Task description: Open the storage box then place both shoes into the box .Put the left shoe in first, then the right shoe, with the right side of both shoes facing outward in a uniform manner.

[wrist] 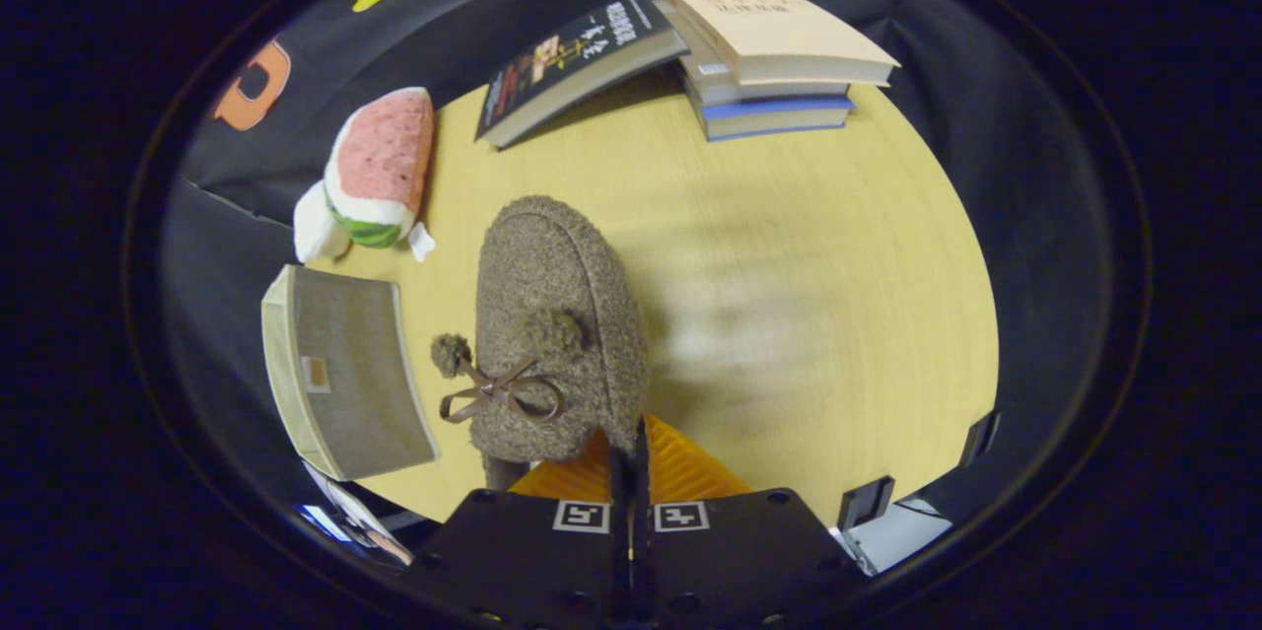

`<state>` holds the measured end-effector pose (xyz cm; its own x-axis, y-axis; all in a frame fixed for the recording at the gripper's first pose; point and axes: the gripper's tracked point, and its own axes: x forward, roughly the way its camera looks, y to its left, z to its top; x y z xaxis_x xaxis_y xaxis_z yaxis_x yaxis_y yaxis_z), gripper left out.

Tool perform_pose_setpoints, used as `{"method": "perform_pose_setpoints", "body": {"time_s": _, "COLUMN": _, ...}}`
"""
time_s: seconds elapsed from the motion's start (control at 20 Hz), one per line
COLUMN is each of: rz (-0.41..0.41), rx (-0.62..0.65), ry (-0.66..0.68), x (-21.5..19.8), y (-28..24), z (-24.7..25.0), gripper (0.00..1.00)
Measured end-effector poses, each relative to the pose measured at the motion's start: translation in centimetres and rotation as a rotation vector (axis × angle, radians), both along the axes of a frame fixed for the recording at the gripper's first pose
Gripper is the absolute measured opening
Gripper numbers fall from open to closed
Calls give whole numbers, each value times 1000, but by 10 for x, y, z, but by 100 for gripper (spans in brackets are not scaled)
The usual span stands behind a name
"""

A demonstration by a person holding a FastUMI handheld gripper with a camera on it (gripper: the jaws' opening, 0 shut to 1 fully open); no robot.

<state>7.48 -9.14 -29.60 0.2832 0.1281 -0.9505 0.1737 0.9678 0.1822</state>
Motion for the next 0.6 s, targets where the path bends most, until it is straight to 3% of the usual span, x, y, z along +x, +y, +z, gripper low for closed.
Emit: {"method": "perform_pose_setpoints", "body": {"time_s": 0.6, "rz": 186, "rx": -30, "ry": -146, "x": 20, "y": 163, "z": 107, "gripper": 2}}
